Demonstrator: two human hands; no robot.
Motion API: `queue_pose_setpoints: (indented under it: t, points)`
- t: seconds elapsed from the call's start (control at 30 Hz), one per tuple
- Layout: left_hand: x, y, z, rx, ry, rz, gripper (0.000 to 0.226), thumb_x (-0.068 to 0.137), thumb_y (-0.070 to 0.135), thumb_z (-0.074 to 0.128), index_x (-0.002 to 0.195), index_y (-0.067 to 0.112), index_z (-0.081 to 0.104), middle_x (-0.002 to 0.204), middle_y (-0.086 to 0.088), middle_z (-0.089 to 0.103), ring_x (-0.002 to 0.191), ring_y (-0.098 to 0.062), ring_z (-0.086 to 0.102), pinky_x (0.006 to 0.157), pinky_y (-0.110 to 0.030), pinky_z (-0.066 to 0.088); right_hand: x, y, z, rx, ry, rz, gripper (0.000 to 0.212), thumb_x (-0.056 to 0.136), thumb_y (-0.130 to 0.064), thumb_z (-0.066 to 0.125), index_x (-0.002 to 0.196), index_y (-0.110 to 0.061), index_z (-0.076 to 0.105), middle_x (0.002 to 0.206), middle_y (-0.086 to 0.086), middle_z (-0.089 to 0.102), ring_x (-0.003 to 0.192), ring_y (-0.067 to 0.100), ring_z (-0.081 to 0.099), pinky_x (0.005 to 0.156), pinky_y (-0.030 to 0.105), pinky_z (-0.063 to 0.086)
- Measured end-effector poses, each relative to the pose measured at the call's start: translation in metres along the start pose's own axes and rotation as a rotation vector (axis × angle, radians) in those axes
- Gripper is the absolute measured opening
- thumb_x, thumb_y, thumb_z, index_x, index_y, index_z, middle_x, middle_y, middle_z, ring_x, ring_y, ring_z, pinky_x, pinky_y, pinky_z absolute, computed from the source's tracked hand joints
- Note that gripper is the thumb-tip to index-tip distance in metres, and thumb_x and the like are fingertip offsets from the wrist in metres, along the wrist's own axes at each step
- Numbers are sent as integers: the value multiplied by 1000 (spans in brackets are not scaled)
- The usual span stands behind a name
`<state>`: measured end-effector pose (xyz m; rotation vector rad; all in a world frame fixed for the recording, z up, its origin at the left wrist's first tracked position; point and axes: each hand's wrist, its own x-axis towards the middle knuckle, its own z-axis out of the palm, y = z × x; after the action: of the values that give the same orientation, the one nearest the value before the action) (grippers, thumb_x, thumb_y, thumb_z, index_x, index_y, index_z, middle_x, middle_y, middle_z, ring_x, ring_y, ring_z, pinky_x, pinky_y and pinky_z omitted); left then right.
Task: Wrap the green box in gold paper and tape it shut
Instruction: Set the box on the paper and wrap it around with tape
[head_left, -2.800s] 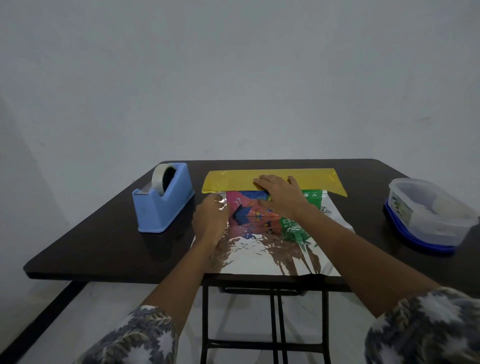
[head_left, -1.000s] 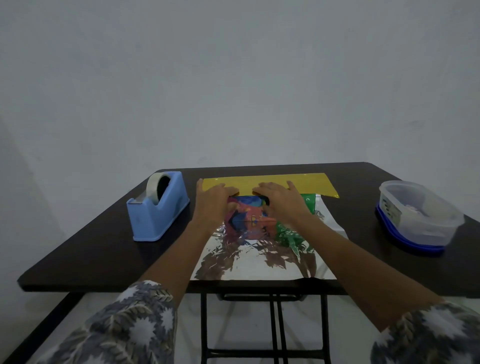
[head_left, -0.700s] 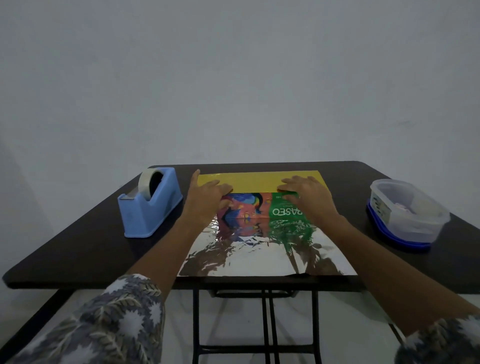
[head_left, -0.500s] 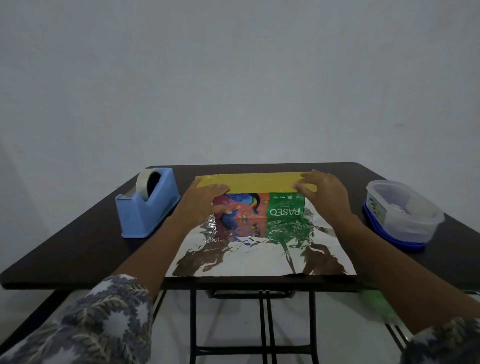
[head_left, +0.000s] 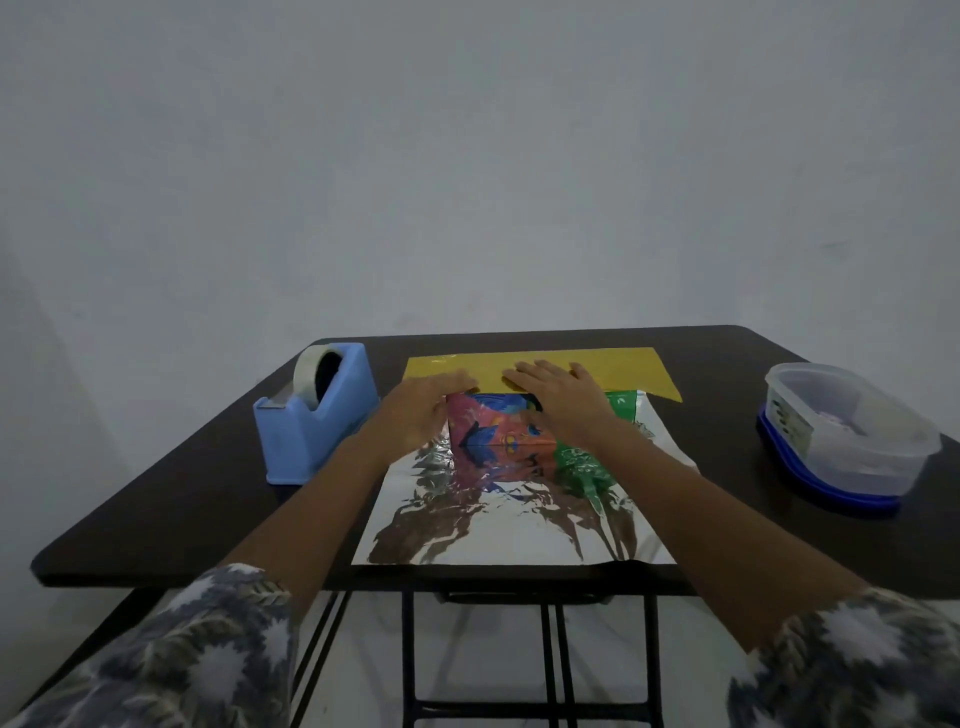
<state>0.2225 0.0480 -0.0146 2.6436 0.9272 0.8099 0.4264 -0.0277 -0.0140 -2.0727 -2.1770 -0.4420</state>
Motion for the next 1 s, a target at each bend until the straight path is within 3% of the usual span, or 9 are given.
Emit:
queue_pose_setpoints:
  t: [0.1,0.17,0.27,0.37,0.5,0.57,0.67,0.87,1.0]
  points:
    - [1,12,-2,-103,53,-26,52,91,22,61,140,25,43,144,13,39,131,-4,34,104,-20,31,0,0,1,-15,17,2,60,98,-42,40,150,-31,13,157,-8,16,144,15,15,115,45,14]
    - [5,15,2,58,39,8,54,88,35,64,138,24,48,142,8,46,133,-14,39,111,-35,32,0,-1,1,-4,13,8,60,98,-41,41,150,-31,13,157,-8,16,144,14,16,115,45,14]
    - [1,19,5,260,52,34,44,91,35,58,132,19,55,134,1,56,126,-22,45,113,-37,23,-1,-1,1,2,9,10,60,97,-42,41,150,-31,14,157,-8,17,144,15,17,115,45,14]
    - [-10,6,5,271,90,88,38,95,35,49,129,18,58,132,0,58,124,-19,50,114,-36,16,-1,-1,0,13,9,11,60,98,-41,41,150,-31,14,157,-7,17,144,15,18,115,45,13]
    - [-18,0,-4,175,226,-57,41,91,50,50,113,20,68,112,0,69,105,-24,60,104,-37,37,-1,-2,-1,24,17,10,59,97,-42,41,149,-31,14,157,-7,17,144,15,19,115,45,12]
    - [-13,9,-7,94,264,-109,38,91,42,57,119,18,65,119,0,67,106,-23,60,96,-33,40,-1,-1,0,18,12,11,60,97,-43,41,149,-31,14,157,-7,17,144,15,19,115,45,13]
    - [-7,23,-2,147,198,-96,39,92,29,59,129,18,58,130,-1,59,120,-25,49,103,-32,30,-1,-1,-1,4,-3,9,60,97,-44,40,150,-32,12,157,-8,16,144,15,18,115,46,13]
    - [-14,16,21,285,358,8,22,85,19,67,106,13,71,102,-9,72,94,-29,66,111,-48,21,-3,0,-3,12,2,8,60,97,-43,41,149,-32,14,157,-8,16,144,15,18,115,46,14]
    - [-11,20,19,353,298,-29,28,91,27,58,116,18,67,123,-7,64,124,-20,53,116,-43,1,-5,4,-2,-15,-13,-13,64,96,-50,37,150,-30,10,158,-6,11,145,16,12,116,44,12]
